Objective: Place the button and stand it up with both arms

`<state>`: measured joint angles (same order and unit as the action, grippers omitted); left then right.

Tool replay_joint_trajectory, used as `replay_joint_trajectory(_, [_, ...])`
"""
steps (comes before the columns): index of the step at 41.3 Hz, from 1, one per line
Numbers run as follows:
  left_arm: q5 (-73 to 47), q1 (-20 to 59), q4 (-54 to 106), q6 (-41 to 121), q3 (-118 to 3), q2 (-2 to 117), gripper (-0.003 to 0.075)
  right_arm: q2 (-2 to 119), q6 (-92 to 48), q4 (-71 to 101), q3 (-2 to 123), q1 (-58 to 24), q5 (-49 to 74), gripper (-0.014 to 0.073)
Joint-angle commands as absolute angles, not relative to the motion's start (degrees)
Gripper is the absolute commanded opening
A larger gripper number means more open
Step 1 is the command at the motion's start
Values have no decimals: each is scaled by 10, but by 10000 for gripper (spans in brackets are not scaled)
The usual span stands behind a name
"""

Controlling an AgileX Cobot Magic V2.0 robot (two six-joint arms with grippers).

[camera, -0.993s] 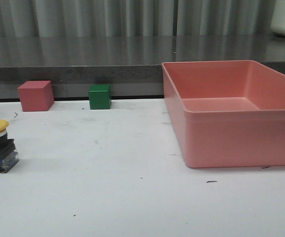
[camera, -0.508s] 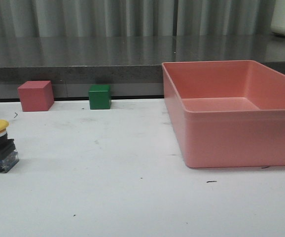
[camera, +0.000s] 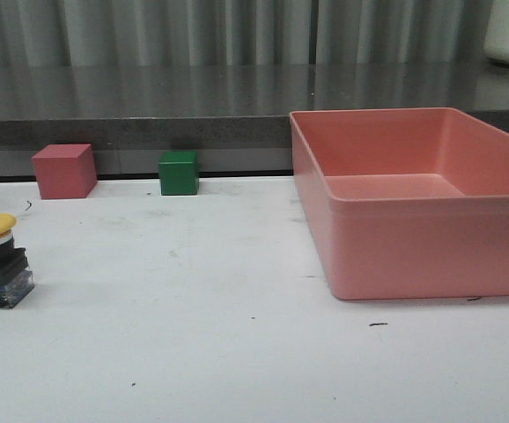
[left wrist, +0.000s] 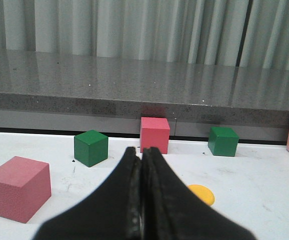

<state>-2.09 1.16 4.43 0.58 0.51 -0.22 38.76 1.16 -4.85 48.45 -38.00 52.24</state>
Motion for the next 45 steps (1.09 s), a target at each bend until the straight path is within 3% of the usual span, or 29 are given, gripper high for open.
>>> replay_joint_trajectory(1, [27, 10, 47, 6, 14, -15, -20, 387, 5, -51, 499, -377, 490, -68])
replay_joint_trajectory(13, [27, 10, 47, 6, 14, -15, -20, 381, 5, -51, 493, -376, 488, -68])
replay_joint_trajectory(18, [27, 10, 47, 6, 14, -15, -20, 349, 5, -44, 456, -331, 467, -68])
replay_joint_trajectory(33, [27, 10, 47, 6, 14, -15, -20, 113, 5, -22, 179, -131, 137, -68])
replay_joint_trajectory(45, [27, 10, 47, 6, 14, -15, -20, -5, 5, -16, 41, -56, 38, -68])
